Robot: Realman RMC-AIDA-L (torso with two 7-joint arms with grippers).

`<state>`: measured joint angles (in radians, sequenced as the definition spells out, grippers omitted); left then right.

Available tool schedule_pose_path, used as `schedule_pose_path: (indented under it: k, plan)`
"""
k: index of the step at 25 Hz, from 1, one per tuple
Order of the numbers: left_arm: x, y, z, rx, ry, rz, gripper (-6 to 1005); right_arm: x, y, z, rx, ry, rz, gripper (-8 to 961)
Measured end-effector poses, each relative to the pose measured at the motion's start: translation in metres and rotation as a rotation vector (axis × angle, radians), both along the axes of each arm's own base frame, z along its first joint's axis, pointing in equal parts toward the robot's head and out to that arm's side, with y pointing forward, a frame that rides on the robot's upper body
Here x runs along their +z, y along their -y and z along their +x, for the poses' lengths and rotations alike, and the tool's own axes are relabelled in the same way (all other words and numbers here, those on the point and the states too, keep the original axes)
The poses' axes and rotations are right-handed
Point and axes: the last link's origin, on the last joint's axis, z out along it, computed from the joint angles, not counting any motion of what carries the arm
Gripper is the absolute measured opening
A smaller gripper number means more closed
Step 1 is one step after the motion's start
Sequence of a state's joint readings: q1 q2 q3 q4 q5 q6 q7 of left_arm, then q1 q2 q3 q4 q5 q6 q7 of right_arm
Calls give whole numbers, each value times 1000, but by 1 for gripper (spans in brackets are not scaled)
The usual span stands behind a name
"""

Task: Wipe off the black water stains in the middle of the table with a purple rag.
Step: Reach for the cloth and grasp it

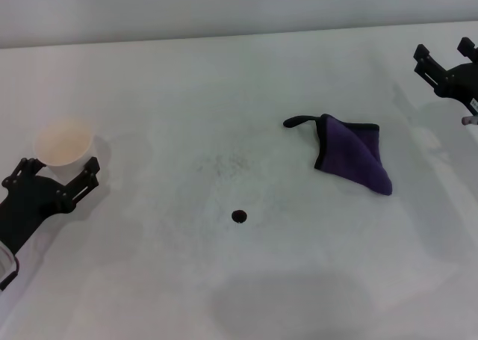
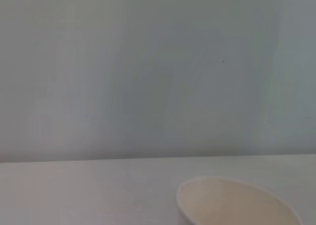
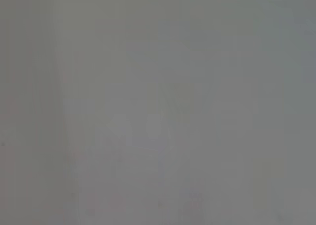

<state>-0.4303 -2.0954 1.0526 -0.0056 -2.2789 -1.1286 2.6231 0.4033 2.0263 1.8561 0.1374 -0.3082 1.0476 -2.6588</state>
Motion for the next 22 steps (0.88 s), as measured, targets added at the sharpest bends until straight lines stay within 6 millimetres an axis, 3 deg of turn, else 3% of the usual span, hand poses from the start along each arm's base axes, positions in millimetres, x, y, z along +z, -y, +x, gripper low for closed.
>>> schedule_pose_path:
  k: [14,22]
  plan:
    - [-1,11,-6,-19,-47,0,891,0,-2,-2,5,-5,1,857]
    - [6,33,-10,-33,2,41,891,0,-2,-3,6,-6,0,857]
